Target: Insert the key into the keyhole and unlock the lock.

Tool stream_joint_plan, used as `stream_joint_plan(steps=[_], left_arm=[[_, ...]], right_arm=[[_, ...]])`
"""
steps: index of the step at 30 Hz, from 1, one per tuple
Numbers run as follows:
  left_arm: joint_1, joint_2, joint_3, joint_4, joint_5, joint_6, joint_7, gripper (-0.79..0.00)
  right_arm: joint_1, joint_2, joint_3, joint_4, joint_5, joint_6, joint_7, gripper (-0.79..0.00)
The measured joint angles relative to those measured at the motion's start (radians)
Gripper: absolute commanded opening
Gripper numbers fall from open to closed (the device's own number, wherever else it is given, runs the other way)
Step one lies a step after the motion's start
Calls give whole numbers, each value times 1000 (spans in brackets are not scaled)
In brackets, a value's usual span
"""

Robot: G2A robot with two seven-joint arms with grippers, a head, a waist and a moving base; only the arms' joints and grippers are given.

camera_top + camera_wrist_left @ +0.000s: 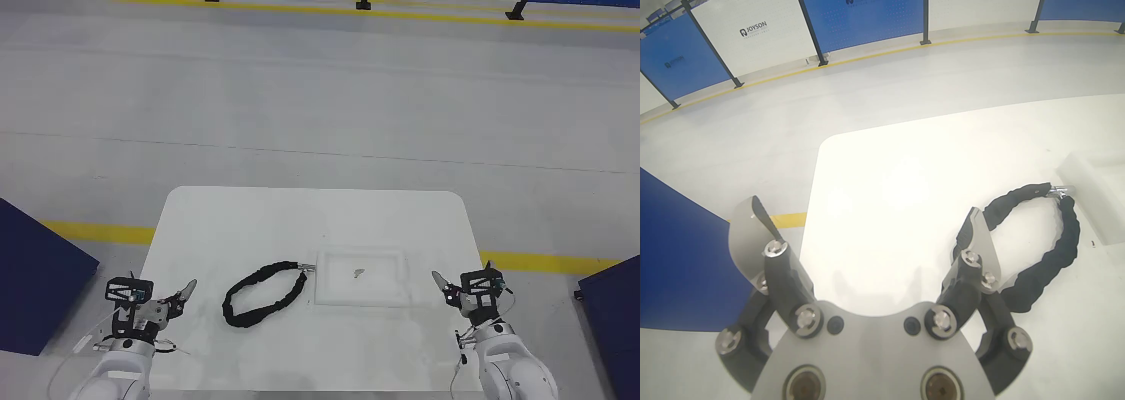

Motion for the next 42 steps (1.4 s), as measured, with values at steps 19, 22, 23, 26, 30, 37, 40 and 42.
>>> stream_joint_plan(steps=[19,22,23,26,30,37,40,42], left_arm=[[0,0,0,0,0,0,0,0],[0,0,0,0,0,0,0,0],[0,0,0,0,0,0,0,0],[0,0,0,0,0,0,0,0],[0,0,0,0,0,0,0,0],[0,0,0,0,0,0,0,0],[0,0,0,0,0,0,0,0],[0,0,0,0,0,0,0,0]], right_arm=[[267,34,-39,-187,-344,-432,410,0],[346,36,-89,-176,-371,-525,486,0],[371,35,-105,-170,-369,-551,510,0],[457,33,-167,-152,-350,-642,597,0],[574,24,-254,-97,-280,-747,715,0],[832,-10,-454,139,-84,-870,952,0],[929,-21,-557,266,-51,-865,960,0],[983,-28,-617,342,-28,-862,960,0]])
